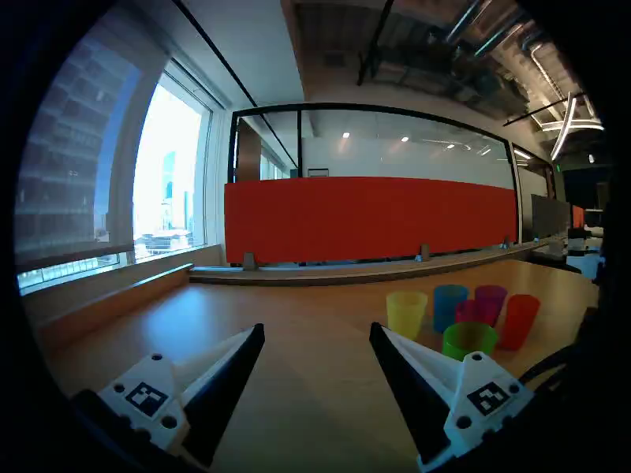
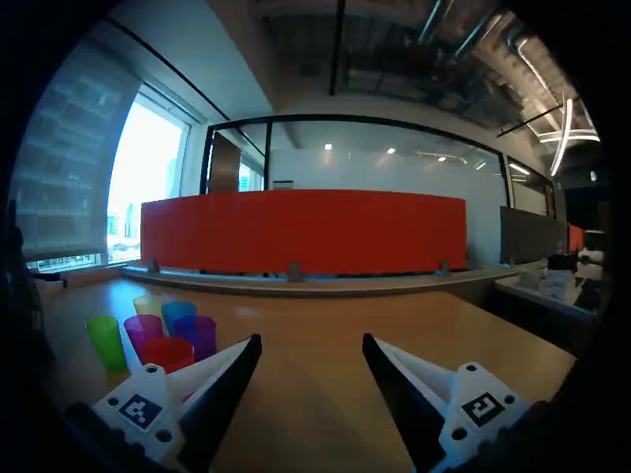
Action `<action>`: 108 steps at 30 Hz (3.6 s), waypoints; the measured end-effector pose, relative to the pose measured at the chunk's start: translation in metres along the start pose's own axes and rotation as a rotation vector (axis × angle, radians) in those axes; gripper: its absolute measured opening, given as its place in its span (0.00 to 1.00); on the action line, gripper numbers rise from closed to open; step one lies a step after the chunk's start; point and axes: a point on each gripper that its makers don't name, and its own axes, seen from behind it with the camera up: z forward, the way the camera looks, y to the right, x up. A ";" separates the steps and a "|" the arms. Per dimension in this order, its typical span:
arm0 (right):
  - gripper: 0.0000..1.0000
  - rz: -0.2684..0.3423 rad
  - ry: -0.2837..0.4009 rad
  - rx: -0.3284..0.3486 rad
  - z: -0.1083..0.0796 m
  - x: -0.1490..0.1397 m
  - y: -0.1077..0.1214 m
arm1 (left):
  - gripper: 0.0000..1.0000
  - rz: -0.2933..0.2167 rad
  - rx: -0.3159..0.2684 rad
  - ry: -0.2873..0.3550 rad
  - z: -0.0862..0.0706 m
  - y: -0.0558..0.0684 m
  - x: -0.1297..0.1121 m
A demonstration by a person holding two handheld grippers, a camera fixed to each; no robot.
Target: Pour water
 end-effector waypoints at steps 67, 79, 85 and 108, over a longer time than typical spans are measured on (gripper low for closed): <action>0.99 -0.064 -0.085 0.559 0.030 0.167 -0.074 | 0.99 -0.053 -0.552 -0.088 0.013 0.068 0.165; 0.99 -0.213 -0.175 0.650 0.032 0.146 -0.094 | 0.99 0.021 -0.688 -0.207 0.010 0.094 0.127; 0.99 -0.223 -0.205 0.671 0.038 0.141 -0.097 | 0.99 0.077 -0.734 -0.249 0.008 0.105 0.107; 0.99 -0.228 -0.273 0.713 0.067 0.126 -0.110 | 0.99 0.197 -0.905 -0.474 -0.007 0.144 0.010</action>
